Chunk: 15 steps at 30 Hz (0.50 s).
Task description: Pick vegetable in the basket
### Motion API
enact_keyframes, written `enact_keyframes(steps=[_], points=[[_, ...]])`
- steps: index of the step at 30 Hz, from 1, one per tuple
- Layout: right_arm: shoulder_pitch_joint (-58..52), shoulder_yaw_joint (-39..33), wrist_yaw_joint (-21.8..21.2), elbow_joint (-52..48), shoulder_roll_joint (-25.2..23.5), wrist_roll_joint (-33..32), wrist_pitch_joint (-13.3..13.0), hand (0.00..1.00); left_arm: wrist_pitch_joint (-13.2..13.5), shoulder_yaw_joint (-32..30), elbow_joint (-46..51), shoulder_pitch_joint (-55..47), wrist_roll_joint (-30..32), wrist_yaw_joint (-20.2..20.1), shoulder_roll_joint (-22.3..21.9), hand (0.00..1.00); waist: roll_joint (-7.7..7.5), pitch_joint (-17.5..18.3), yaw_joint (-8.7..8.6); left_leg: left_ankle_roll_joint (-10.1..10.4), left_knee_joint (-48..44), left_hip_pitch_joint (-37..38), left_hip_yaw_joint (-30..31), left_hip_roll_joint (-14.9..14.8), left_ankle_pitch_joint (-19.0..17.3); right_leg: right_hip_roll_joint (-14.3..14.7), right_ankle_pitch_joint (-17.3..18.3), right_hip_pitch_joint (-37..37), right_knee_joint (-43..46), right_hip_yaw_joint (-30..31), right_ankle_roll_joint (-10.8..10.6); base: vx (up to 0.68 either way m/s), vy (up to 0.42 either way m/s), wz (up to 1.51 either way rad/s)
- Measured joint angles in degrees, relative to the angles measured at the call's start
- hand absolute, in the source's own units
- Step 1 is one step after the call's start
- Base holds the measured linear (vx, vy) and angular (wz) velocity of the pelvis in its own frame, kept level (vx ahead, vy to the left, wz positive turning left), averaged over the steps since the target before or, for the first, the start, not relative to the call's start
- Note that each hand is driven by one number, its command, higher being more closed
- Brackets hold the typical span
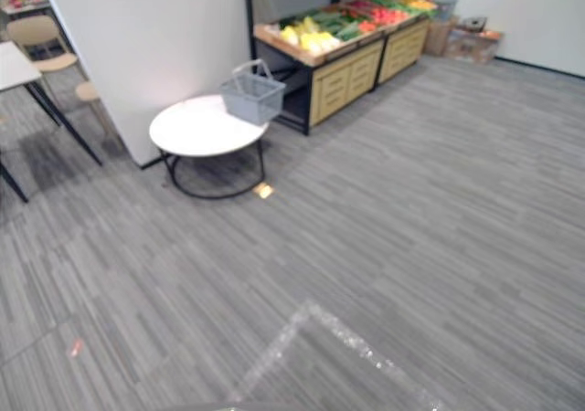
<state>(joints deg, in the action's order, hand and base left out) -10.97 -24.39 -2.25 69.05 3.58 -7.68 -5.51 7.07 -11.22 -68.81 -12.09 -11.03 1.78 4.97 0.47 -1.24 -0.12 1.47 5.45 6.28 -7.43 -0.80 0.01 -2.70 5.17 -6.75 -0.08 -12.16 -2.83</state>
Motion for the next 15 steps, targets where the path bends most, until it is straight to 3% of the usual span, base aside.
enact_keyframes(steps=[15], points=[[1.0, 2.0, 1.9, 1.1, 0.6, 2.8, -1.3, 0.00, 1.3, 2.0, -1.8, 0.8, 0.0, 2.3, 0.4, 0.00, -0.22, -0.7, 0.00, 0.8, 0.4, 0.9, -1.3, -1.1, -0.6, 1.2, 0.0, -1.0, -1.9, 1.0, -0.1, -0.02, -0.026, -0.05]])
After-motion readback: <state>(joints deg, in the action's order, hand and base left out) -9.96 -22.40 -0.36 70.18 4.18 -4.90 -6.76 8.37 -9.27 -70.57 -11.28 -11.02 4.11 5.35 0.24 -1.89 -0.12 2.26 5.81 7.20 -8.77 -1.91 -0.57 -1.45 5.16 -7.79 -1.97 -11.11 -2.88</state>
